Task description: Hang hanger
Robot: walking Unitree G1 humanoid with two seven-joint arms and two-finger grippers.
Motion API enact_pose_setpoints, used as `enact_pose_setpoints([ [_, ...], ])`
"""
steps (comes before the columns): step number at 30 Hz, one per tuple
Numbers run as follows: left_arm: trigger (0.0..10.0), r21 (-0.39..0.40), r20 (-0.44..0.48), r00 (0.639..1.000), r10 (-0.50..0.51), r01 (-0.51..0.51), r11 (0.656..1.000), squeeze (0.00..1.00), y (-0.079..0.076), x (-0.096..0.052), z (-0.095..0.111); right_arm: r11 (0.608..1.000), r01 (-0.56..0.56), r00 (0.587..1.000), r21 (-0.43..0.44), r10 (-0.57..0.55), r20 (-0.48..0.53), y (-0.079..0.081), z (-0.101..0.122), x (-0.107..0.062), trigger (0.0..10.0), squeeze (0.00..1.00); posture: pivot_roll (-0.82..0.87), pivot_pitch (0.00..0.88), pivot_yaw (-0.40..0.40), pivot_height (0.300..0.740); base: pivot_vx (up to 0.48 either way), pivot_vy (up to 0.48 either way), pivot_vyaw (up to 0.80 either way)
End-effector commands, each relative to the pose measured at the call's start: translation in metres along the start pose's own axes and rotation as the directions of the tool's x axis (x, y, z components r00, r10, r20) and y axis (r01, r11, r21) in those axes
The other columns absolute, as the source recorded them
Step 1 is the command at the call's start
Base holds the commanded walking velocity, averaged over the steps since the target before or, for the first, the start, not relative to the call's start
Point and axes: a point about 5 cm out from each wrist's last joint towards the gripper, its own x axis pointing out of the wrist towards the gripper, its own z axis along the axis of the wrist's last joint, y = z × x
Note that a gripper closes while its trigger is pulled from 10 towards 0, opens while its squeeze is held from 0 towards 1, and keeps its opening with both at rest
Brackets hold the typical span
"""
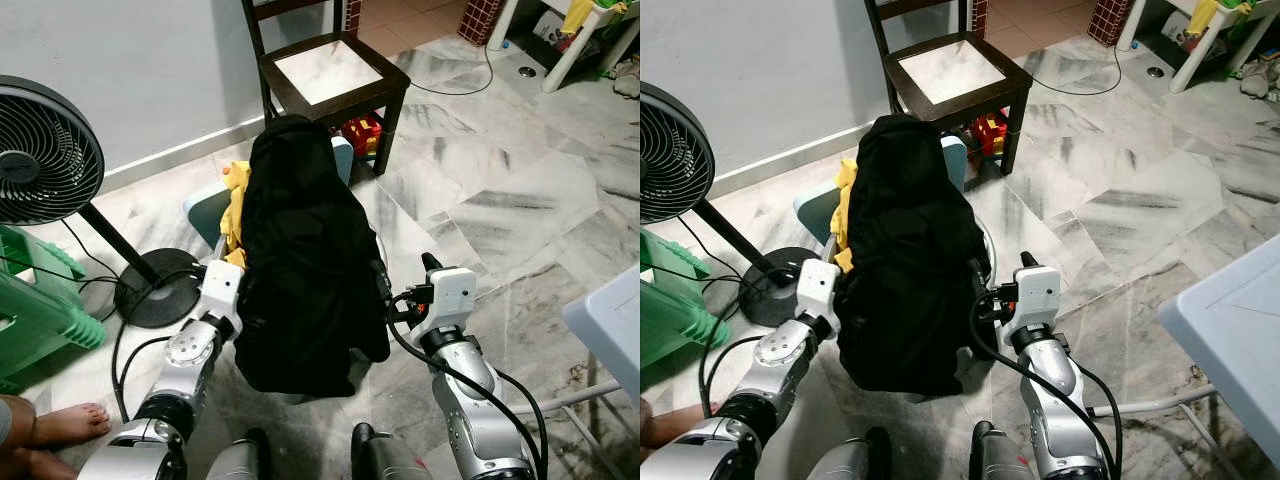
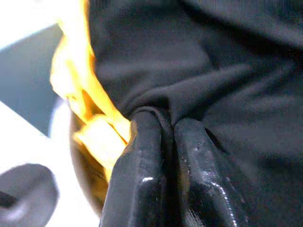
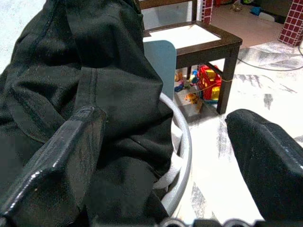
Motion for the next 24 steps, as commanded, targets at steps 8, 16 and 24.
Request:
enact_pose_setpoints([
  [8,0.0,0.254,0.394,0.919,-0.012,-0.097,0.962,0.0,0.005,-0.003,0.067,1.0,0.006,1.0,-0.004,-0.006,-0.013,-0.002,-0.004,0.001,10.0,0.0,0.0,0.237,-0.001,0.74,0.0,0.0,0.0],
  [16,0.0,0.367,0.627,0.776,-0.06,-0.226,0.902,0.0,0.013,-0.016,0.134,1.0,-0.012,1.0,0.008,0.012,-0.014,0.006,-0.007,0.009,10.0,0.0,0.05,0.216,0.005,0.74,0.0,0.0,0.0],
  [24,0.0,0.426,0.769,0.62,-0.158,-0.312,0.849,0.0,0.008,-0.03,0.209,0.999,-0.032,0.999,0.016,0.032,-0.005,0.012,-0.008,0.02,10.0,0.0,0.09,0.182,0.014,0.74,0.0,0.0,0.0],
])
